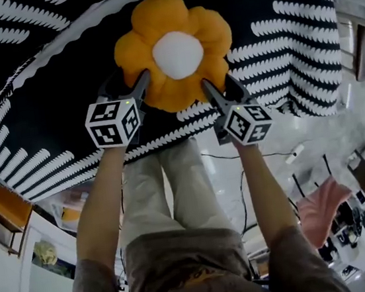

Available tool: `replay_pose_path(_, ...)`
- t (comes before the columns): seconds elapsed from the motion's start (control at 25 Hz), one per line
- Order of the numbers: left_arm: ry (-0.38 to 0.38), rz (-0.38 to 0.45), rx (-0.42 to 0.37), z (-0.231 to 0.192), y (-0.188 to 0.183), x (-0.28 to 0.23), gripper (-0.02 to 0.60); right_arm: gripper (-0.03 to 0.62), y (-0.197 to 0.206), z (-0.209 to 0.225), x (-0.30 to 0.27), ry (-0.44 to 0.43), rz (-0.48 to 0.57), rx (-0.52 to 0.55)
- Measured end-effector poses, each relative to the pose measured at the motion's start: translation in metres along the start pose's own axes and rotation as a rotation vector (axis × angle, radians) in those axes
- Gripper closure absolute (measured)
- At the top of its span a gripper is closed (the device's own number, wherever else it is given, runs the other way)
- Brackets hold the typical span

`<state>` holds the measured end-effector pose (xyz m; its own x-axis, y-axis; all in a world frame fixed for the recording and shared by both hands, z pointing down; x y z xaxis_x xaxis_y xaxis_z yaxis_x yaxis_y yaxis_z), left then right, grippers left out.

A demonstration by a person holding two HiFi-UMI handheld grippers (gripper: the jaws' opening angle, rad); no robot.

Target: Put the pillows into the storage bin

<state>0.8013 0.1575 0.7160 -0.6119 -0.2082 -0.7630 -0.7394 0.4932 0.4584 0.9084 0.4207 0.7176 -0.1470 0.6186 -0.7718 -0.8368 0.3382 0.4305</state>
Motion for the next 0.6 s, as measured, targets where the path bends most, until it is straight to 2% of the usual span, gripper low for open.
replay_pose_path(0.12, 0.030, -0.004, -0.015, -0.009, 0.003, 0.040, 0.431, 0.389, 0.006, -0.036, 0.012, -0.010, -0.016, 0.037)
replay_pose_path(0.24, 0.064, -0.003, -0.036, -0.001, 0.000, 0.064, 0.523, 0.483, 0.002, -0.057, 0.028, -0.019, -0.001, 0.067)
replay_pose_path(0.44, 0.082, 0.027, -0.028, 0.025, -0.008, 0.107, 0.549, 0.535, -0.016, -0.082, 0.067, -0.043, 0.044, 0.095)
replay_pose_path(0.6, 0.064, 0.116, -0.010, 0.035, -0.038, 0.161, 0.551, 0.542, -0.050, -0.120, 0.095, -0.106, 0.090, 0.161)
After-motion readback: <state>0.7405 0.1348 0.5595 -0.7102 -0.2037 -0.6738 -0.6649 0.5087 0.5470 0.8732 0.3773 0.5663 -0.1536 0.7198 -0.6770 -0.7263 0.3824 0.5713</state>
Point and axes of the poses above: the fingertips, and each gripper's own axes: x backward along the fingers, z to its right, y out of its underside, the point moved 8 cm from there along x, backward along the fingers, and after that the axes turned 3 degrees about -z, right-handed, at the moved point
